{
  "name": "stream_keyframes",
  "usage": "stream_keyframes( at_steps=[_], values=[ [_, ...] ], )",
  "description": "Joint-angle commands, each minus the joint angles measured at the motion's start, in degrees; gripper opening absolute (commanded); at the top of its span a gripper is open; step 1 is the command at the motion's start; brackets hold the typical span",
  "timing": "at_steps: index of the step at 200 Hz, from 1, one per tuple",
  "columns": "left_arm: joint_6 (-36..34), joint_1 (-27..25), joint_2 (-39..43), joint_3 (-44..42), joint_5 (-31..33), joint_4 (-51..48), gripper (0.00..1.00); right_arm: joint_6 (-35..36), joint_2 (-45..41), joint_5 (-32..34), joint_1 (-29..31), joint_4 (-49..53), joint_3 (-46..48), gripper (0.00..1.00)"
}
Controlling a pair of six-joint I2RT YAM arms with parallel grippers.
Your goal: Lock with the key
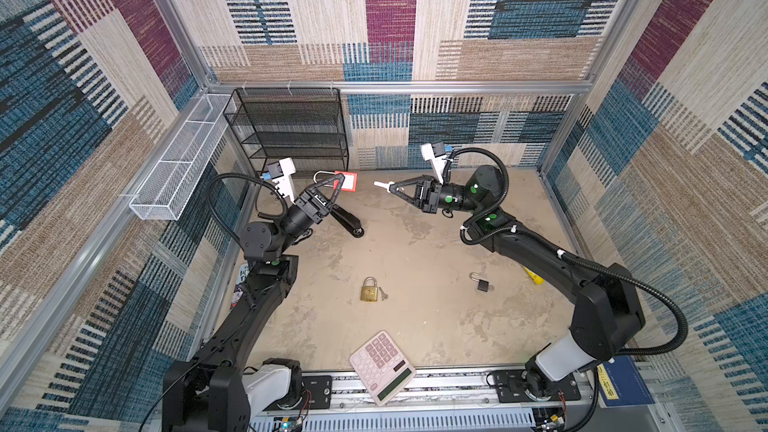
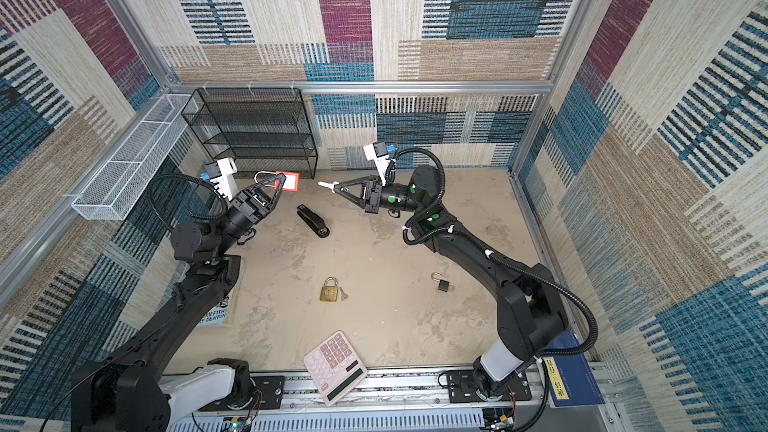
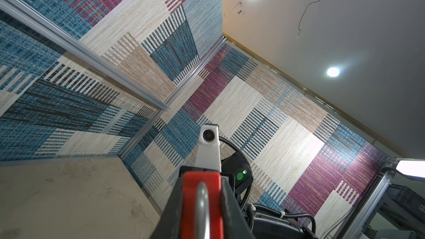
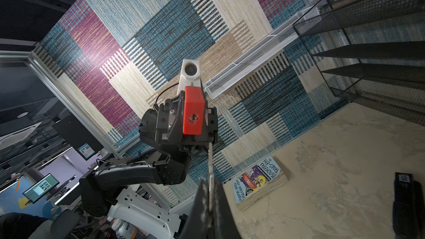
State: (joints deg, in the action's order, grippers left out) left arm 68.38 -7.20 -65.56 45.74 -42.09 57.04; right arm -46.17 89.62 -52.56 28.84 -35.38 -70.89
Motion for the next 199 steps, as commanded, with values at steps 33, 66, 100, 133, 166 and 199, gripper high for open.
stream_keyframes(
  at_steps=[33, 66, 100, 133, 166, 199],
  values=[
    [-27.2, -4.4, 2.3, 4.3, -5.0, -40.5, 0.00, 4.0, -4.5, 1.9, -6.3, 4.7, 3.9, 0.00],
    [-41.4, -10.1, -1.5, 6.4, -2.4, -59.4, 0.00, 6.9, -5.8, 2.3, -8.9, 8.5, 3.7, 0.00],
    [-49.3, -16.1, -8.4, 8.2, -0.8, -71.7, 0.00, 7.9, -6.5, 2.3, -10.7, 9.8, 3.7, 0.00],
    [-55.9, -21.5, -14.3, 11.1, 4.5, -80.0, 0.00, 8.2, -6.9, 2.1, -11.4, 10.2, 3.9, 0.00],
    [-61.0, -23.1, -22.0, 15.7, 5.3, -86.8, 0.00, 8.3, -7.3, 2.0, -12.0, 10.5, 3.8, 0.00],
    [-62.7, -23.7, -30.1, 19.0, 4.8, -90.4, 0.00, 8.5, -7.9, 1.7, -12.7, 10.9, 4.1, 0.00]
  ],
)
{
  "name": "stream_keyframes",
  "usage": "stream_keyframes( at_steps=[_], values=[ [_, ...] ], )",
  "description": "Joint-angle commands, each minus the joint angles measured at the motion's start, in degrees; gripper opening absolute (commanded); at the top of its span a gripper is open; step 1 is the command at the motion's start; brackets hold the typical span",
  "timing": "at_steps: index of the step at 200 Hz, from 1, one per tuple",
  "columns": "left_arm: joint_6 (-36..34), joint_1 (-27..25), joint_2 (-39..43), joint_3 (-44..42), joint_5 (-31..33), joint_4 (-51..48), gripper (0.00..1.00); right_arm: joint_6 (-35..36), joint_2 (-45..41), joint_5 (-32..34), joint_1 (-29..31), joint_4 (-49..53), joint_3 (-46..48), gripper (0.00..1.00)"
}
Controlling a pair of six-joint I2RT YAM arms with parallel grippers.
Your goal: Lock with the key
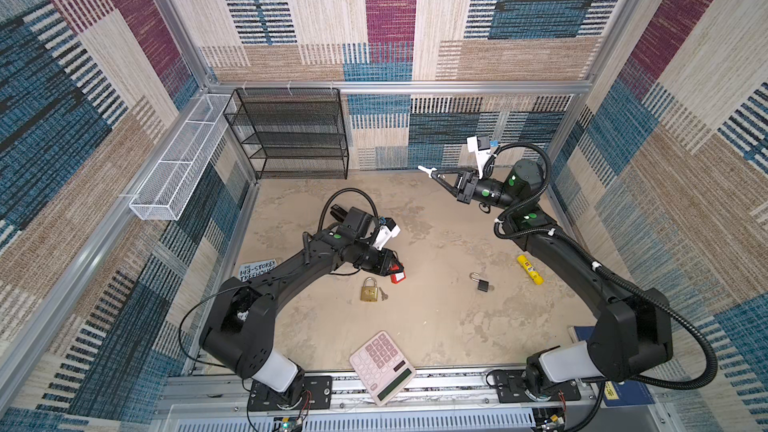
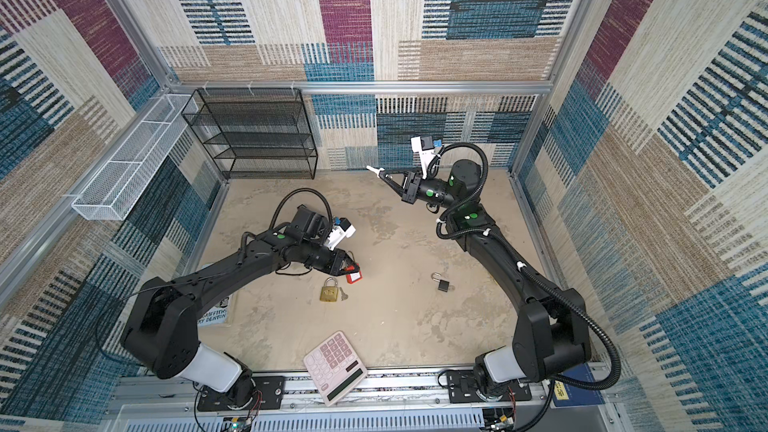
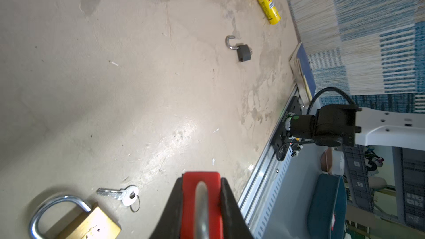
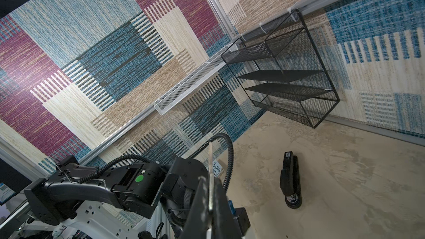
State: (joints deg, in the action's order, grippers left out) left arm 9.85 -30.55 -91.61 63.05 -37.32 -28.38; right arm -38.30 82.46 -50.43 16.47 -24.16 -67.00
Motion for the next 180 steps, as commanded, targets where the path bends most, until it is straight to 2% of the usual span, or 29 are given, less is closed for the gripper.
stream_keyframes(
  at_steps=[1, 62, 180],
  values=[
    [-4.2, -0.4, -4.2, 1.7, 0.0, -5.0, 0.00, 0.7, -0.8, -0.4, -0.4, -0.3, 0.2, 0.00],
    [-3.6, -2.3, -9.9, 2.8, 3.1, -6.0, 0.00, 1.5, -1.1, -0.8, -1.0, 0.7, 0.5, 0.00],
    [-4.6, -4.1, -18.0, 8.4, 2.6, -9.0, 0.00, 2.6, -0.9, -0.8, -1.1, 1.8, 0.7, 0.00]
  ],
)
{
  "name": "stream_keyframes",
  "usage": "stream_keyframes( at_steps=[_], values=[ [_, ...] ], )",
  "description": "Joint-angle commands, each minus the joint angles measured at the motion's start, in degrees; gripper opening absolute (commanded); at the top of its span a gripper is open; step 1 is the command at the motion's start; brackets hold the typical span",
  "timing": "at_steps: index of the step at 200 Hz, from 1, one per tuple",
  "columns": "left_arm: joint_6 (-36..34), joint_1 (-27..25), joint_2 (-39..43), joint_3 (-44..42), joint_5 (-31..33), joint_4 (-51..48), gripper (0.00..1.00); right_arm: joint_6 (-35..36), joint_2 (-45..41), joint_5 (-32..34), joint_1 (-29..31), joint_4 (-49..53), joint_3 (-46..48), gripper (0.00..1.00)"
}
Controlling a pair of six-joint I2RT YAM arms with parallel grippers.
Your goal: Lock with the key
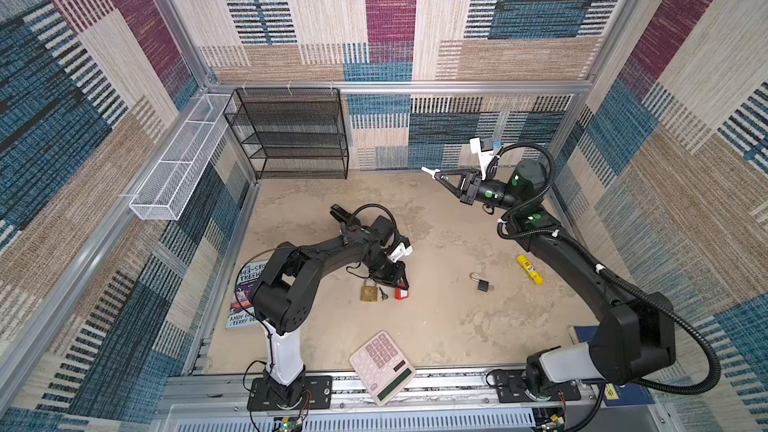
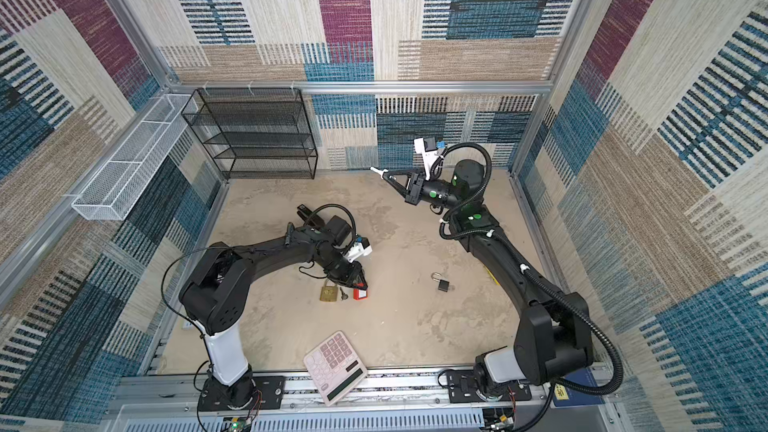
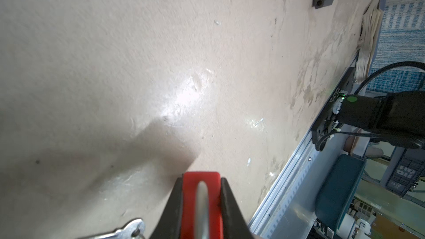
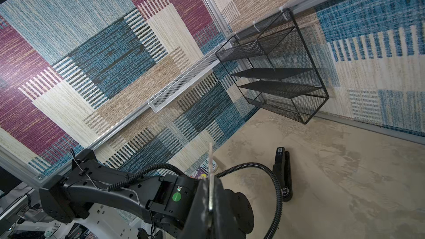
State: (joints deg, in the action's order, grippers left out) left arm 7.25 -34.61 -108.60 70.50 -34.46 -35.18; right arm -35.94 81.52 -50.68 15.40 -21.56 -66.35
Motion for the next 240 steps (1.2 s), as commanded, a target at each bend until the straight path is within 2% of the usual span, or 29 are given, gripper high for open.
stream_keyframes(
  at_steps=[1, 47, 79, 93, 142, 197, 240],
  values=[
    [-2.0, -0.1, -1.0, 1.0, -0.3, -2.2, 0.00, 0.2, 0.0, -0.5, 0.0, -0.9, 0.1, 0.00],
    [-2.1, 0.0, -1.8, 0.8, 0.7, -2.6, 0.01, 0.3, 0.2, -0.7, 0.1, -1.0, 0.0, 0.00],
    [-2.6, 0.0, -2.1, 1.3, 0.7, -3.3, 0.17, 0.3, 0.3, -0.8, 0.0, -1.1, 0.2, 0.00],
    [-2.6, 0.0, -2.1, 1.6, 3.8, -3.7, 0.24, 0.4, 0.1, -0.7, 0.0, -1.0, 0.3, 0.00],
    [-2.8, 0.0, -1.3, 2.0, 5.4, -4.1, 0.39, 0.7, -0.1, -0.7, 0.0, -0.5, 0.2, 0.00],
    [-0.7, 0.0, 0.5, 2.4, 8.2, -4.0, 0.45, 0.8, -0.1, -0.9, 0.0, -0.4, 0.0, 0.00],
    [3.3, -0.1, 1.8, 3.7, 14.1, -4.6, 0.47, 0.9, -0.2, -0.6, 0.0, -0.1, -0.5, 0.00]
  ],
)
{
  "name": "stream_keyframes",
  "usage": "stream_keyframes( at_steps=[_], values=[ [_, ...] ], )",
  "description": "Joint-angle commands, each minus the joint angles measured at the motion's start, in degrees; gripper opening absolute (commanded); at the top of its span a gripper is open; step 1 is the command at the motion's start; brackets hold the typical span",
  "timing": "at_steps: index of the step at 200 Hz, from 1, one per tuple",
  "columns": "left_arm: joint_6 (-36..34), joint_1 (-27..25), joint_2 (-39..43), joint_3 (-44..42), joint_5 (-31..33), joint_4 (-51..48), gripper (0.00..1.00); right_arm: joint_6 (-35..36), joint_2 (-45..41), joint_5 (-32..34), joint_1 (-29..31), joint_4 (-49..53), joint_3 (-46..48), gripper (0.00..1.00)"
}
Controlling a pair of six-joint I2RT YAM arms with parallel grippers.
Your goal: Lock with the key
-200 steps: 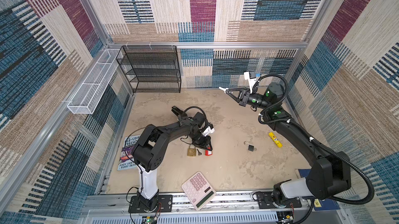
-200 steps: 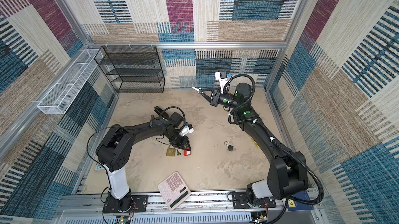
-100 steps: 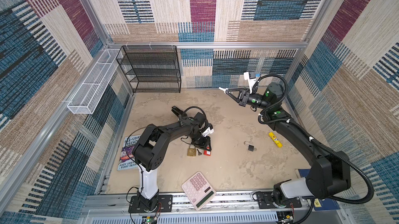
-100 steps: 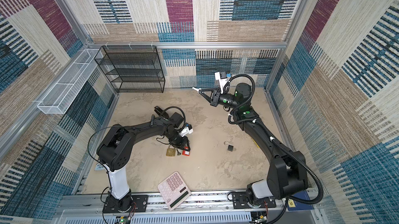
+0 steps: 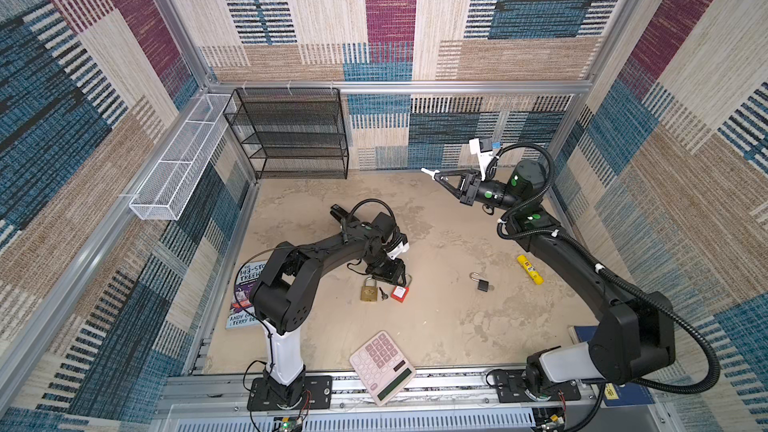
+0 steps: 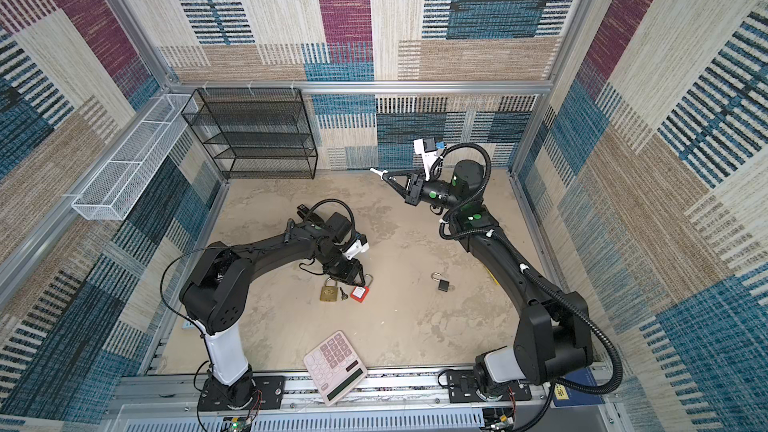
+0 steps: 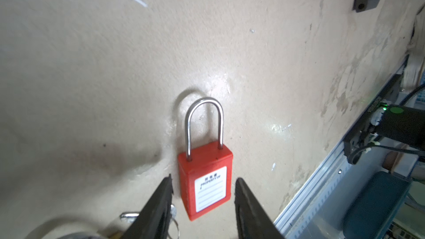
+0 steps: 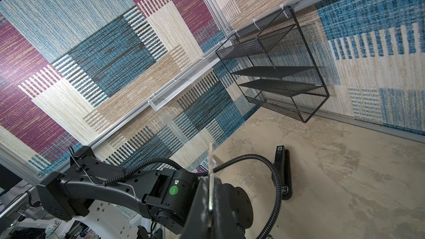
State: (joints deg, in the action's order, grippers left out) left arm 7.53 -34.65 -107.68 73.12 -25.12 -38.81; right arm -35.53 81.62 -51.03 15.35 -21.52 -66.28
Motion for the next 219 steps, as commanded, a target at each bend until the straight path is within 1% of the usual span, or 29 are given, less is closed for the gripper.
stream_keyframes(
  at_steps=[1, 9, 29, 52, 63, 98, 134, 152, 176, 219],
  values=[
    [3.1, -0.1, 0.9, 1.1, 4.9, -1.0, 0.47, 0.5, -0.3, -0.2, 0.0, -0.1, -0.5, 0.00],
    [3.4, -0.5, 1.0, 1.8, 6.8, -1.1, 0.48, 0.5, -0.3, -0.1, -0.1, -0.2, -0.5, 0.00],
    [4.1, -3.4, 1.4, 3.8, 15.2, -1.1, 0.53, 0.3, -0.4, 0.2, -0.6, -0.3, -0.4, 0.00],
    [4.7, -5.3, -0.7, 6.9, 16.7, -1.2, 0.60, 0.2, -0.7, -0.2, -1.5, -0.1, -0.5, 0.00],
    [4.9, -6.0, -2.5, 8.6, 17.3, -1.9, 0.61, 0.3, -0.9, -0.4, -2.2, 0.1, -0.4, 0.00],
    [5.4, -8.6, -8.9, 14.6, 23.8, -7.2, 0.61, 0.4, -1.8, -1.5, -4.7, 0.9, -0.3, 0.00],
    [4.7, -10.3, -12.3, 18.3, 24.8, -9.5, 0.62, 0.5, -2.5, -1.9, -5.9, 1.0, 0.8, 0.00],
    [4.6, -10.3, -12.5, 18.4, 24.8, -9.8, 0.62, 0.6, -2.5, -2.1, -6.0, 0.9, 1.2, 0.00],
    [5.5, -10.3, -12.6, 18.7, 26.9, -10.6, 0.63, 0.5, -2.5, -2.1, -6.1, 0.6, 1.3, 0.00],
    [6.4, -10.3, -13.9, 19.7, 28.3, -12.0, 0.63, 0.1, -2.1, -2.4, -6.2, 0.2, 1.1, 0.00]
  ],
)
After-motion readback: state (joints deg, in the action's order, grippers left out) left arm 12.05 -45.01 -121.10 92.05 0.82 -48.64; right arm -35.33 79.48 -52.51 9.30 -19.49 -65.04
